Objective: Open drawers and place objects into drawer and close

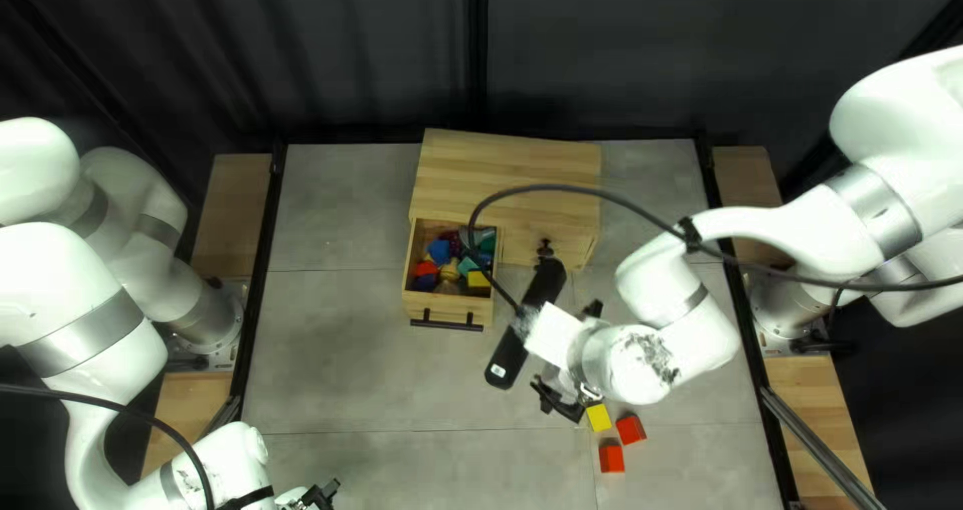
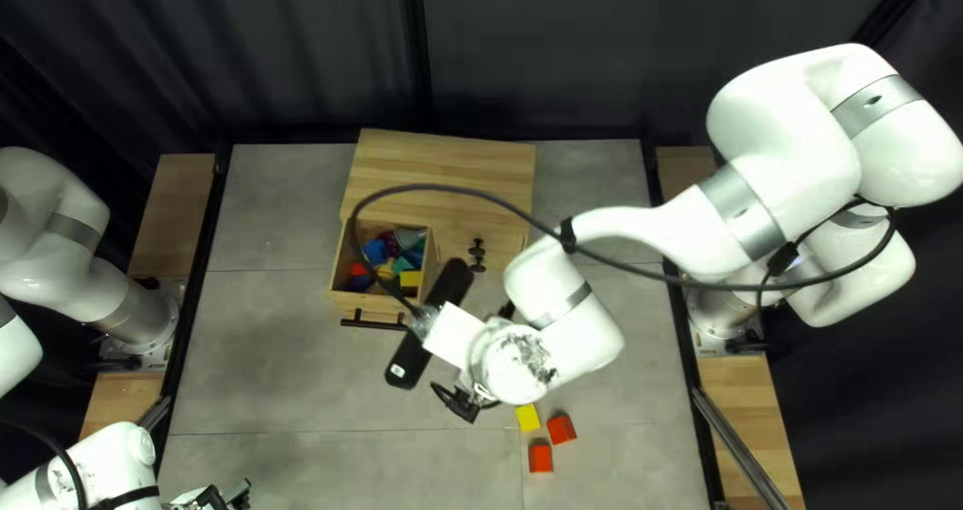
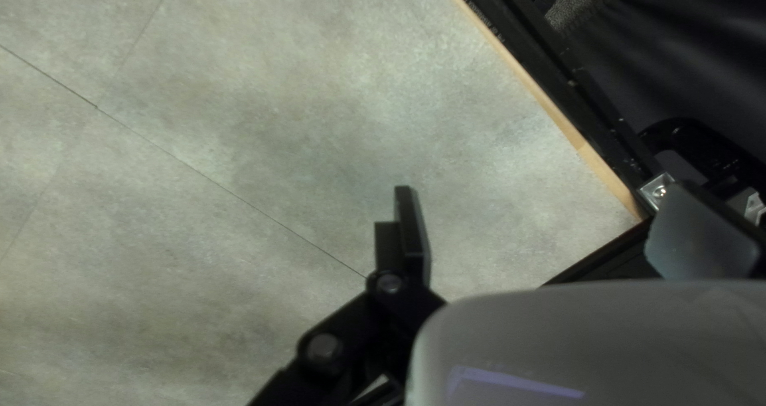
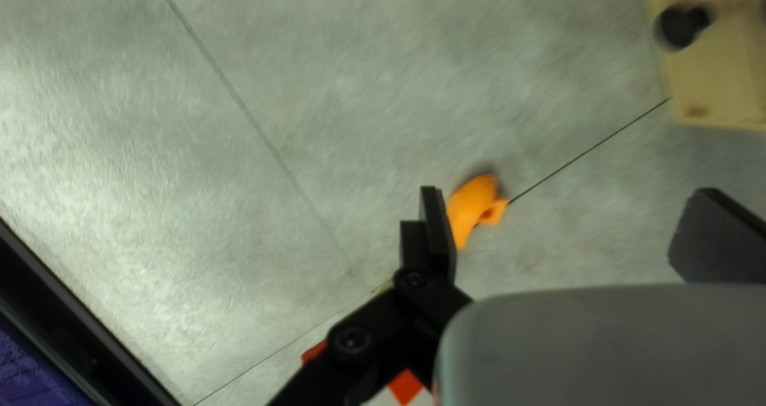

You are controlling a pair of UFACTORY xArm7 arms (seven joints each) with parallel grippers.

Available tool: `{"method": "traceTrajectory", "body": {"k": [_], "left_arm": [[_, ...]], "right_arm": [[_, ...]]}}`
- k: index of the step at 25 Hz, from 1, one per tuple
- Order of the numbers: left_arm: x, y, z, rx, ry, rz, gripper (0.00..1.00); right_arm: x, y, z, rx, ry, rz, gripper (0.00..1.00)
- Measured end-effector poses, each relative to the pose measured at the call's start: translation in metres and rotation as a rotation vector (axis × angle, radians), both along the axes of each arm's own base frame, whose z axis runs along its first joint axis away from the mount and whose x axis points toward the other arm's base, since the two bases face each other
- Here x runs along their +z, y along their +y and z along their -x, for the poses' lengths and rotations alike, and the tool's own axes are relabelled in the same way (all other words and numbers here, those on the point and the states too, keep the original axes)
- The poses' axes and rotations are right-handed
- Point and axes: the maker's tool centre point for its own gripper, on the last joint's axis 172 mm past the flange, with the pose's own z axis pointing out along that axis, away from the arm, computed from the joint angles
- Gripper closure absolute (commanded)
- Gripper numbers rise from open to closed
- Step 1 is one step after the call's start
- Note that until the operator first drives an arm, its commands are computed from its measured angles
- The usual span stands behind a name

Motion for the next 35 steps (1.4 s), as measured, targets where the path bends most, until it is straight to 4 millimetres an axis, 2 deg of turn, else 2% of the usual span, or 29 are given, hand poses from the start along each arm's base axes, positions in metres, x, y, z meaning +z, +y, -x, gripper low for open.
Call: {"method": "traceTrajectory", "body": {"k": [5, 19, 28, 35], "left_arm": [[0.000, 0.000, 0.000, 0.000, 0.000, 0.000, 0.00], [0.000, 0.000, 0.000, 0.000, 0.000, 0.000, 0.00], [0.000, 0.000, 0.000, 0.000, 0.000, 0.000, 0.00], [0.000, 0.000, 0.000, 0.000, 0.000, 0.000, 0.00]], "right_arm": [[-0.026, -0.008, 0.009, 0.007, 0.015, -0.040, 0.00], [-0.080, -0.022, 0.035, 0.009, 0.011, -0.112, 0.00], [-0.100, -0.028, 0.042, -0.001, 0.004, -0.131, 0.00], [-0.102, -0.027, 0.043, -0.001, 0.005, -0.140, 0.00]]}}
